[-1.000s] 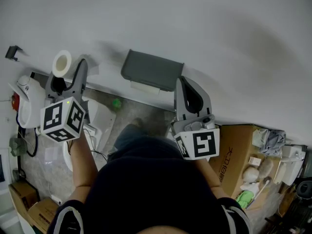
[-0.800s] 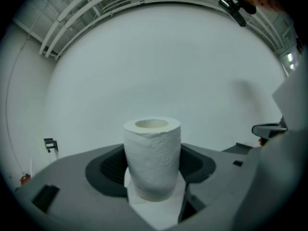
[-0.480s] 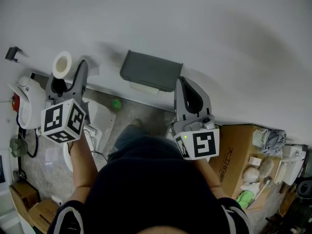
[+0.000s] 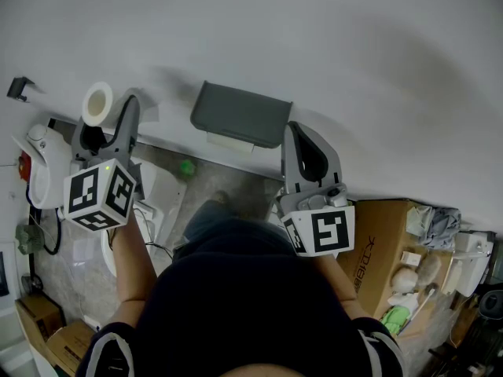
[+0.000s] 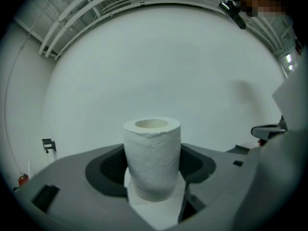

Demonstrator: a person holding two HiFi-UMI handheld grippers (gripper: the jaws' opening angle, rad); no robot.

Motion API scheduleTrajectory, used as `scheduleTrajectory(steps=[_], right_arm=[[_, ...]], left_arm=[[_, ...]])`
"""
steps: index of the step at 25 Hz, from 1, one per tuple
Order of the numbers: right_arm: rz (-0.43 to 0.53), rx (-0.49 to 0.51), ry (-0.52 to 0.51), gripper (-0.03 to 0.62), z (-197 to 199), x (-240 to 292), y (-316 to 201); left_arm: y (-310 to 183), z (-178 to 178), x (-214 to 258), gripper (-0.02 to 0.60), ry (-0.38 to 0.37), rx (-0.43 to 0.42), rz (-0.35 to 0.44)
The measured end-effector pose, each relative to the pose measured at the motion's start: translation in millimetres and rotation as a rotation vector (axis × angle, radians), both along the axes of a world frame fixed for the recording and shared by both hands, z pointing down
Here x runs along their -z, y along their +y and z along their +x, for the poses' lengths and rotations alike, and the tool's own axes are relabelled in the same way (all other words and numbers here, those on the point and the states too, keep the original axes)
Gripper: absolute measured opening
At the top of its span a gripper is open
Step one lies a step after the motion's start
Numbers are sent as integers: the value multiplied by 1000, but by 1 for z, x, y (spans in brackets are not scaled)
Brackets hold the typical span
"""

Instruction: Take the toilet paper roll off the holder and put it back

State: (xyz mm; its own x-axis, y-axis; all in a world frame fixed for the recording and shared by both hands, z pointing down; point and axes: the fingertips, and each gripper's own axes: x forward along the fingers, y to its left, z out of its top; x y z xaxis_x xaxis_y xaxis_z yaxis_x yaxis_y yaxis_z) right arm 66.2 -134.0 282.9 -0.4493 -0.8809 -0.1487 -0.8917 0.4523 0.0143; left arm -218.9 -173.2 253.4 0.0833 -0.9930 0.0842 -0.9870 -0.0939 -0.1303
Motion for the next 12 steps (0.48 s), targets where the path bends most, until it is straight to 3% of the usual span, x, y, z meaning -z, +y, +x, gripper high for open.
scheduleTrajectory(steps=[12], right_arm=[[-13,14,1,15,-3,-4,-4]], left_arm=[[2,7,11,304,-14,-14,19]])
